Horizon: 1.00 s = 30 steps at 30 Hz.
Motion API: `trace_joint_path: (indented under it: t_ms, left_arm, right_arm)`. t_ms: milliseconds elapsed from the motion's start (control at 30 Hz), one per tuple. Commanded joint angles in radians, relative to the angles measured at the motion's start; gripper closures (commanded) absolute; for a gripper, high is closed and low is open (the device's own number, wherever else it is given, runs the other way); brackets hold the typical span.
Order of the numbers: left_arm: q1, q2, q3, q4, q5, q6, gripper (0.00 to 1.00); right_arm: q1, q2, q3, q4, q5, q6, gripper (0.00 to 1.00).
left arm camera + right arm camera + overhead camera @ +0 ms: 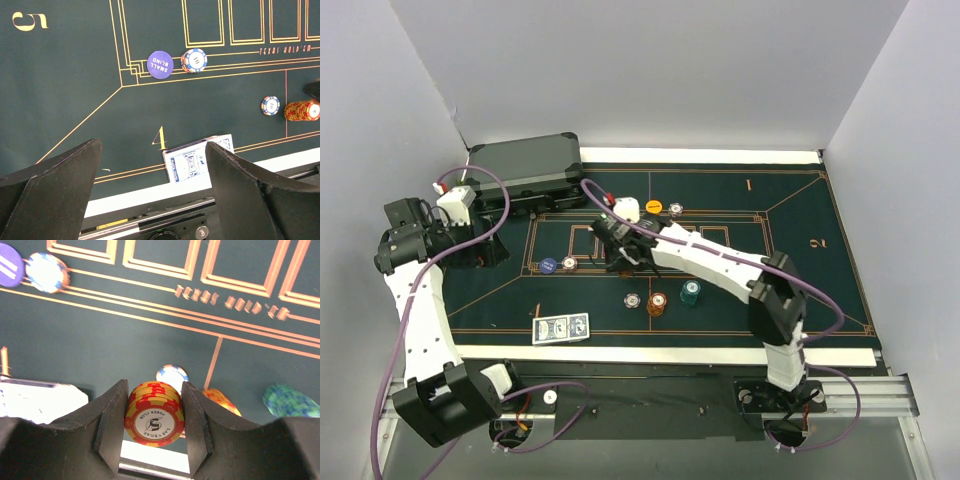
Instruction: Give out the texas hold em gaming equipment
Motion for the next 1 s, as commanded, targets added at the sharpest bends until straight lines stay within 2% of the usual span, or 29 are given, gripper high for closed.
trace_joint_path:
  t_ms: [0,233,433,967]
  left_arm:
    - [0.009,0.013,0.013,0.02,0.038,-0.008,0.04]
    - [0.011,0.021,-0.001,0.034,0.038,0.001,0.04]
    - [0.011,0.05,-0.021,0.054,0.031,0.012,0.04]
    - [0.012,0.047,-0.035,0.068,0.041,0.015,0.04]
  right_arm:
    - [0.016,0.161,0.187,-0.076,-0.023,-0.047,0.71]
    - [0.022,0.405,0.474,-0.091,-0.095,-0.059,0.71]
    - [0.02,0.525,0.612,-0.094,-0.123,-0.041,0.7]
    - [-0.01,0.608,0.618,-0.005,-0.159,-0.01,0.69]
